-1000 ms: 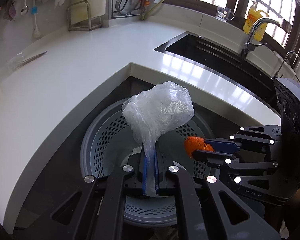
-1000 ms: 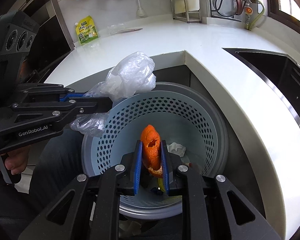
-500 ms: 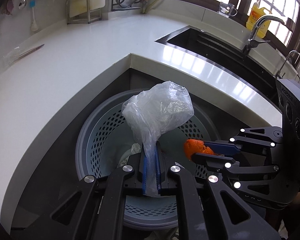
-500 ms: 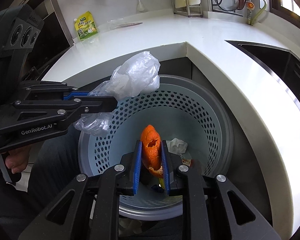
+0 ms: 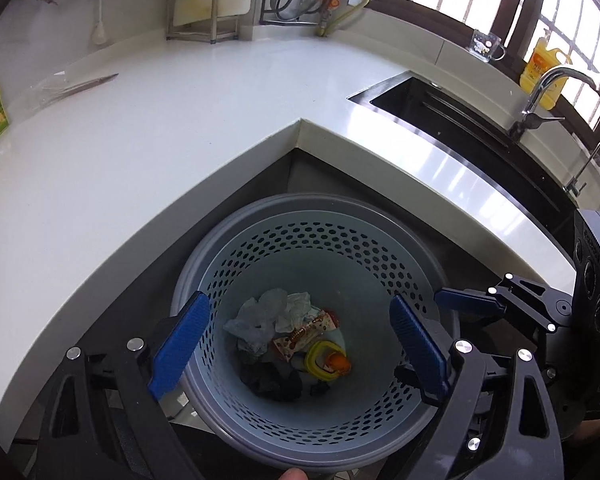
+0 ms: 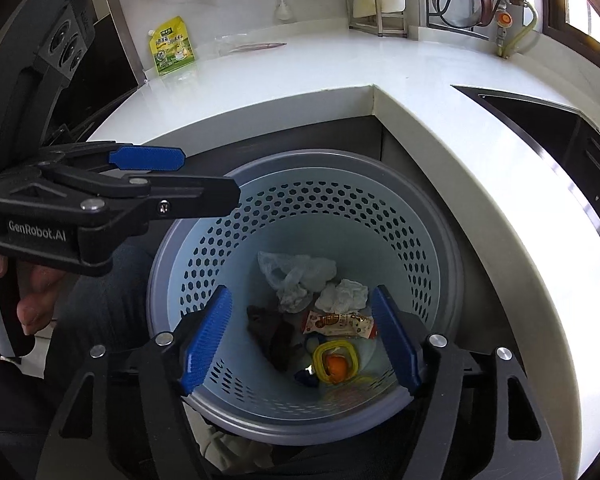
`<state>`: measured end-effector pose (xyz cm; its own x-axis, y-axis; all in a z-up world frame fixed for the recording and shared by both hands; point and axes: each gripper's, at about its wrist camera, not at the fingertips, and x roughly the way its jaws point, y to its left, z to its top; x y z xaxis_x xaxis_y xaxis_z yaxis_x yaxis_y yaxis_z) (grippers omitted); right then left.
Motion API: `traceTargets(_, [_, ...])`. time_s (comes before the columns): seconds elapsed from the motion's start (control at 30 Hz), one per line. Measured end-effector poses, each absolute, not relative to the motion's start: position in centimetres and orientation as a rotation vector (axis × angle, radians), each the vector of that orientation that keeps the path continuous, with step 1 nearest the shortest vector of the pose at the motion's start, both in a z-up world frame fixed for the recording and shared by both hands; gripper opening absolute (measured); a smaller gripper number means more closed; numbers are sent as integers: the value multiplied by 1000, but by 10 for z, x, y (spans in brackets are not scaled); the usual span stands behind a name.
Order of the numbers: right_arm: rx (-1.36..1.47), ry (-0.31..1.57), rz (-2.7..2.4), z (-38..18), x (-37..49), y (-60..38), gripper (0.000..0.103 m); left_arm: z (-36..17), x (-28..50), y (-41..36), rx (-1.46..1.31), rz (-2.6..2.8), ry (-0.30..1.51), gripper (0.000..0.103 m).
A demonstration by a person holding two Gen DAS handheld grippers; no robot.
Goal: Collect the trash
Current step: 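Move both tools back over the counter toward the receipt and plastic cup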
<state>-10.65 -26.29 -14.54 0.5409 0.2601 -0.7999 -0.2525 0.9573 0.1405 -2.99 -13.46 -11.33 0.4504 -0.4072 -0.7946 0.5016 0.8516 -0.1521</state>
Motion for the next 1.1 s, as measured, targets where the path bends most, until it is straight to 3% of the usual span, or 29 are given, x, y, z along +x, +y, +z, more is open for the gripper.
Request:
traceTargets(0.17, [33, 935, 296, -143, -107, -269, 79, -103, -27, -128, 96, -536, 920, 92])
traceTargets(0.7, [62, 850, 358, -115, -96, -268, 81, -68, 3, -81, 22, -409, 829, 96])
traceTargets(1.1, [39, 741, 417, -74, -26, -240, 84, -44, 63, -9, 13, -226, 743, 96])
